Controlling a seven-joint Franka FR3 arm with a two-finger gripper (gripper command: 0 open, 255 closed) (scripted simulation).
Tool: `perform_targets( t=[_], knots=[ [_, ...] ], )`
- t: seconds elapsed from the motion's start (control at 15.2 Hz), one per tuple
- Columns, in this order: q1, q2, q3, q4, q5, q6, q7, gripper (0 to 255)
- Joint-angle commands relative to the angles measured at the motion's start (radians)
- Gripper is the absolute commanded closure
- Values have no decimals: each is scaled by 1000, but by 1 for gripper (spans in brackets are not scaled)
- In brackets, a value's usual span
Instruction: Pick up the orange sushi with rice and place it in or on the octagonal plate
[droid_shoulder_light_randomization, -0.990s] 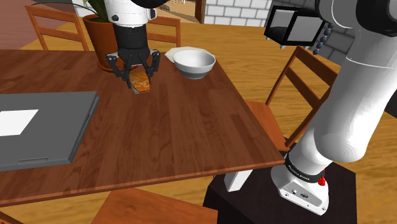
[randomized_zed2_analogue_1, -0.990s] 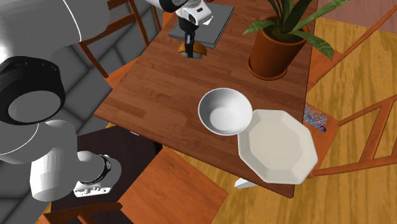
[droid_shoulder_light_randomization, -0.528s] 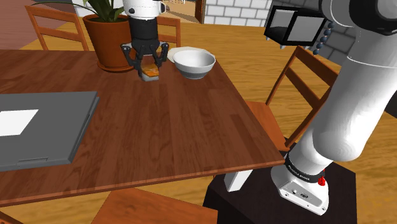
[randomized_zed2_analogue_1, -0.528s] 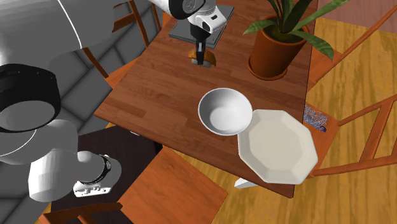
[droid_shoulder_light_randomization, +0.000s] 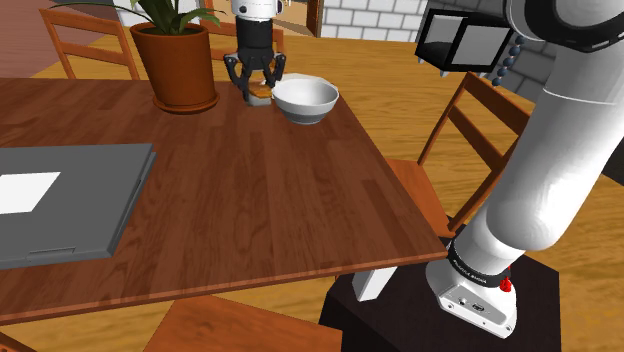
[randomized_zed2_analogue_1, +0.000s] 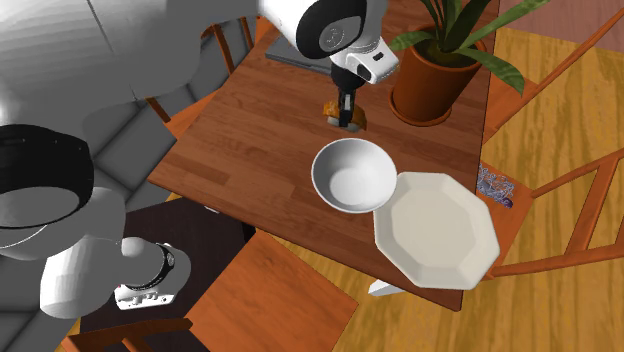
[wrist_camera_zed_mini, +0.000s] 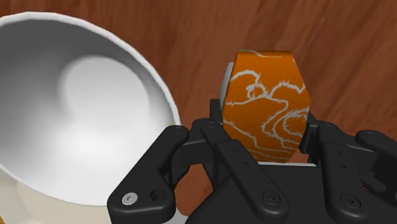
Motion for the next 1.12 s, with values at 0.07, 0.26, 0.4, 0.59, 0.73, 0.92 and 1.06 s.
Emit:
perform_targets(
  t=[0.07,0.26,0.4,0.59,0.73,0.92,1.06],
  knots=[
    [-37,11,-26,11,1,1,-66,255],
    [-70,44,-50,55,-4,-11,-125,255],
    [-92,71,-66,92,-8,-22,-163,255],
    [-122,119,-88,159,-16,-42,-218,255],
    [-140,157,-101,214,-21,-59,-253,255],
    [-166,223,-120,312,-30,-91,-305,255],
    [-182,276,-132,392,-37,-119,-339,255]
  ],
)
